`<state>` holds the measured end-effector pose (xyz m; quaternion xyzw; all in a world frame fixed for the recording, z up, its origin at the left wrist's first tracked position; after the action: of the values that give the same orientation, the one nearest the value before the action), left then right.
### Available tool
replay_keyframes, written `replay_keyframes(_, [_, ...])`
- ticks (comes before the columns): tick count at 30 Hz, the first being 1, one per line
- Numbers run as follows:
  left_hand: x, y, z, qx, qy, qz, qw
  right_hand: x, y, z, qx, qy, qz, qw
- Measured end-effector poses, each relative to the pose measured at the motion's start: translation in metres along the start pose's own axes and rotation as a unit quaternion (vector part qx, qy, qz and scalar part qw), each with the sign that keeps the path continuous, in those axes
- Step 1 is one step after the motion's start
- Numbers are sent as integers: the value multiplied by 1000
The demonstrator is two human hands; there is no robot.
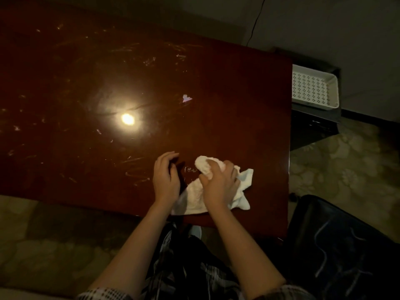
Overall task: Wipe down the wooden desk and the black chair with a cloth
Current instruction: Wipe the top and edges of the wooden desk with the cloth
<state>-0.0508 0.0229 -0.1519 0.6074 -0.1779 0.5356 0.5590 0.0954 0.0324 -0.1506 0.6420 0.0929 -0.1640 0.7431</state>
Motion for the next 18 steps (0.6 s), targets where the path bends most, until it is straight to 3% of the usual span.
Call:
replay_keyframes(3, [-1, 8, 3, 13, -16, -17, 1000, 24, 9, -14, -26, 67, 20, 997])
replay_keyframes(7, [-13, 33, 12, 60, -16, -56, 997, 35, 16, -32, 33, -44, 15, 998])
replay_keyframes(9, [-22, 47, 18, 87, 2, -82, 993, 21, 11, -35, 51, -53, 24, 997])
replay_keyframes(14, [-41, 68, 24, 114, 13, -115, 987, -21, -12, 2, -21, 109, 43, 993])
replay_keyframes(18, [-44, 73, 18, 122, 15, -167, 978, -24, -21, 71, -82, 294, 36, 952])
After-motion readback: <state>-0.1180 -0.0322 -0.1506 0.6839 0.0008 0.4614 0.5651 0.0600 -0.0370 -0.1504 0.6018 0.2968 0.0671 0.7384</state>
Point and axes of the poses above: each hand's wrist, its own z-axis away from the middle knuckle, its own y-axis out of the back of the hand, x = y × z, the point moved 4 cm from there along -z, towards the middle knuckle, and after that the axes turned 7 degrees about y, right-handed, at the moved point
